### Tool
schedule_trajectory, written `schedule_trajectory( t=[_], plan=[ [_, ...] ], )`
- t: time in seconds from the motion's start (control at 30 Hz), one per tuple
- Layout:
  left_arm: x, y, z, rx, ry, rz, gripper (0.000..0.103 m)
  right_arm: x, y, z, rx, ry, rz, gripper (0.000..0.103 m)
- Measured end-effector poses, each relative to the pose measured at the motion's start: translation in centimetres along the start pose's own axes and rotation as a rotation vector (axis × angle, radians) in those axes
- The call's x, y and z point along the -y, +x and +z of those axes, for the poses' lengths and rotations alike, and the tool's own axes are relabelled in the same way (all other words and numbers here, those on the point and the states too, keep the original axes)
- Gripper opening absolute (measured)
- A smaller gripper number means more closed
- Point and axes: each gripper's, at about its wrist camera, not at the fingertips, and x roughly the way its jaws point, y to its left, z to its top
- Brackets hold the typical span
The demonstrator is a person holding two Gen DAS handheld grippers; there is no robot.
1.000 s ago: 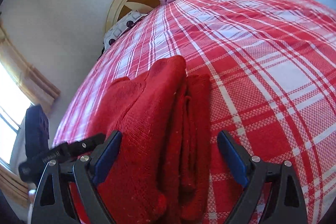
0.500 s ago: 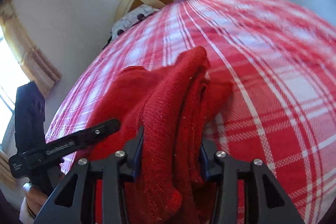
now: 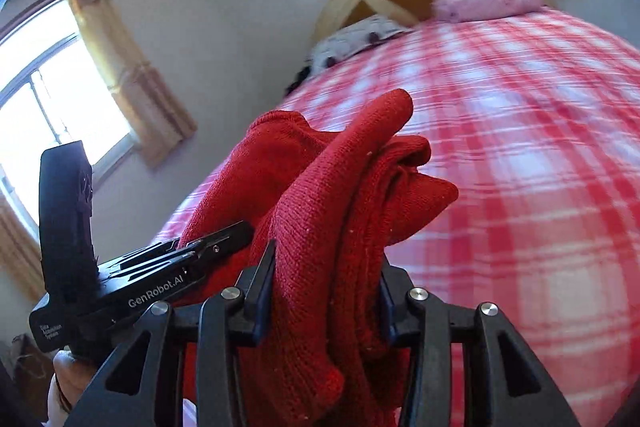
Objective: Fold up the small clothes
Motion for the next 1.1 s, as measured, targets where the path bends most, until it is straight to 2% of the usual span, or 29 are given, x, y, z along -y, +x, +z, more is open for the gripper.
schedule_trajectory(
  t=[0.17,0.3,0.47,0.57,0.67,0.8,0.93,1.0,1.07,1.1],
  plan=[
    [-5.9,2.0,0.3,-0.015,-0.040,0.111,0.035,-2.8,6.8,0.1,-0.044,0.006,0.083,0.043],
    [-8.2,3.5,-0.5,-0.039,-0.042,0.170,0.035,-4.2,11.6,-0.7,-0.090,0.015,0.089,0.043],
    [-10.0,5.6,-2.0,-0.099,-0.105,0.143,0.036,-4.0,15.0,-1.8,-0.136,0.024,0.053,0.043],
    [-10.4,5.7,-2.1,-0.101,-0.125,0.115,0.038,-3.1,15.6,-2.2,-0.150,0.044,0.044,0.043],
    [-10.6,5.9,-2.0,-0.107,-0.138,0.093,0.040,-1.4,16.2,-2.3,-0.169,0.125,0.071,0.043],
    [-10.6,6.1,-2.2,-0.108,-0.138,0.096,0.043,-1.0,16.5,-2.5,-0.181,0.149,0.077,0.043],
    [-11.2,6.2,-2.4,-0.121,-0.149,0.091,0.055,-1.0,16.6,-2.5,-0.201,0.174,0.066,0.044],
    [-12.0,6.0,-2.7,-0.133,-0.156,0.071,0.064,-1.0,16.5,-2.6,-0.207,0.184,0.065,0.044],
    [-12.8,5.8,-3.1,-0.146,-0.161,0.064,0.081,-1.0,16.1,-2.8,-0.206,0.178,0.067,0.044],
    [-13.1,5.6,-3.4,-0.152,-0.162,0.064,0.084,-0.8,16.1,-2.9,-0.205,0.178,0.071,0.044]
  ],
)
